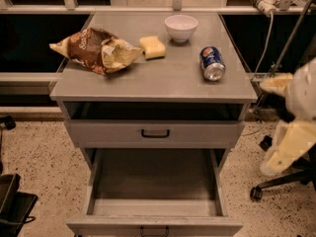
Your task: Close middle drawer
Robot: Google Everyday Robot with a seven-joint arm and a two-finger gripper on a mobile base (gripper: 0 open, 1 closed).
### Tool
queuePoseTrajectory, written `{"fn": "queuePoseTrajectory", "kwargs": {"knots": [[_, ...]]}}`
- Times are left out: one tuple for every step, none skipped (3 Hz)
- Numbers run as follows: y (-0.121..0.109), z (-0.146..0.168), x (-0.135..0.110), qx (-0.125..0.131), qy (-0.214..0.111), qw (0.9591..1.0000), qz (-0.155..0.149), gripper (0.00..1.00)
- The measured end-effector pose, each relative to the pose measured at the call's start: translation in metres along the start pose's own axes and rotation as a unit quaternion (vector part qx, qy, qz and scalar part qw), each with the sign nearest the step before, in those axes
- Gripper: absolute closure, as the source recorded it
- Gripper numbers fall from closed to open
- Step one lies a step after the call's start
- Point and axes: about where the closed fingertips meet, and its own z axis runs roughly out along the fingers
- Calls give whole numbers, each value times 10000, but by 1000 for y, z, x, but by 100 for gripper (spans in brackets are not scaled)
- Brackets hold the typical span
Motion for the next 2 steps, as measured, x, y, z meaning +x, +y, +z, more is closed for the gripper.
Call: {"fn": "queuePoseTrajectory", "kwargs": {"knots": [[38, 84, 20, -446, -946, 9934, 461, 0], [82, 190, 42, -1016, -1551, 9750, 1225, 19]]}}
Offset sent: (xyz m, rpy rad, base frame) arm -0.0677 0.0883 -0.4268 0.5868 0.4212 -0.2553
